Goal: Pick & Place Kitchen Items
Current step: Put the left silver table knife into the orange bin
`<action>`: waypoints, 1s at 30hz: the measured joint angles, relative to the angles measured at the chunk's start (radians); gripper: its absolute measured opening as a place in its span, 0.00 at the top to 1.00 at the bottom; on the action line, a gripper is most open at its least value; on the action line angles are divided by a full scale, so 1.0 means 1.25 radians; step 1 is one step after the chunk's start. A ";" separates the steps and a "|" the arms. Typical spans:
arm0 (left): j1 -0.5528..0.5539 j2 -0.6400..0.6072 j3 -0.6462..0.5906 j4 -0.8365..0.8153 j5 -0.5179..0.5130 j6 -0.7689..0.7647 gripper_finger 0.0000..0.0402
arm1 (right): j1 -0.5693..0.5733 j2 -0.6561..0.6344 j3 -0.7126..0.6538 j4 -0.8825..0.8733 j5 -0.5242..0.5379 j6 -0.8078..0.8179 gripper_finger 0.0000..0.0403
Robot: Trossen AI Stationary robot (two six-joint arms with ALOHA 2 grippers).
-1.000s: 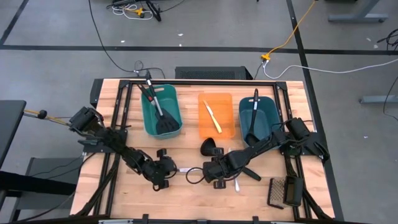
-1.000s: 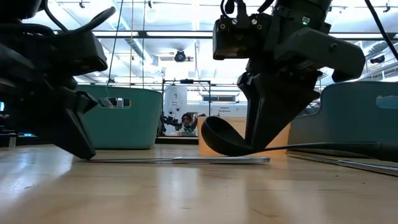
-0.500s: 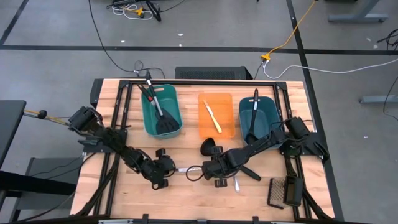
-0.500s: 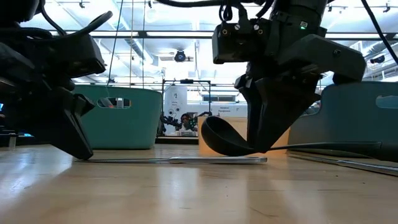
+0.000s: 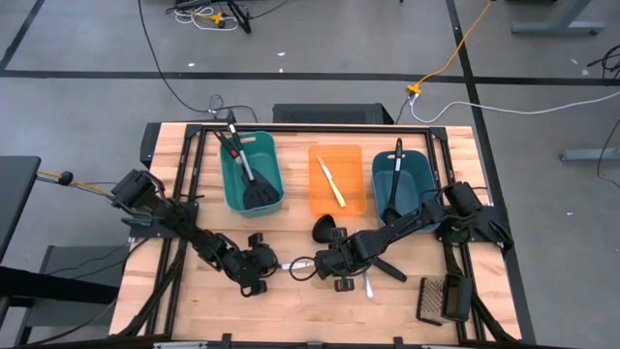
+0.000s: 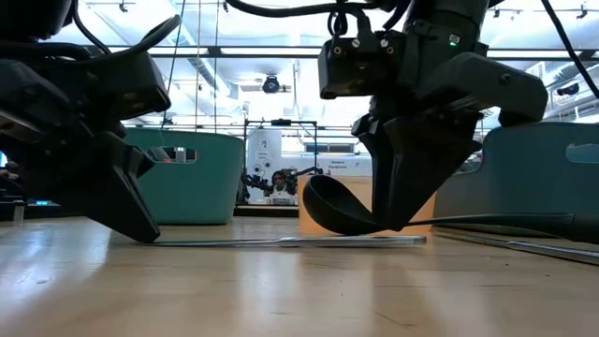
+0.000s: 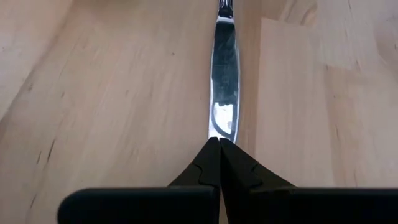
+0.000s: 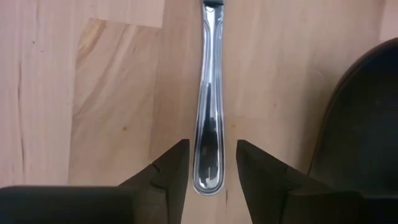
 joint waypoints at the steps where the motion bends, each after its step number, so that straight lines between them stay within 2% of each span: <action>1: 0.000 -0.001 0.000 -0.006 0.005 -0.001 1.00 | 0.000 0.000 0.000 0.000 0.001 0.000 0.65; 21: -0.017 -0.003 0.001 -0.024 0.000 -0.037 1.00 | 0.001 0.000 0.000 -0.029 -0.023 0.019 0.65; 25: -0.017 -0.003 0.001 -0.024 -0.002 -0.030 1.00 | 0.000 0.000 0.000 -0.030 -0.067 0.010 0.65; 30: -0.017 -0.003 0.001 -0.025 -0.005 -0.021 1.00 | -0.001 0.000 -0.005 -0.021 -0.040 -0.005 0.65</action>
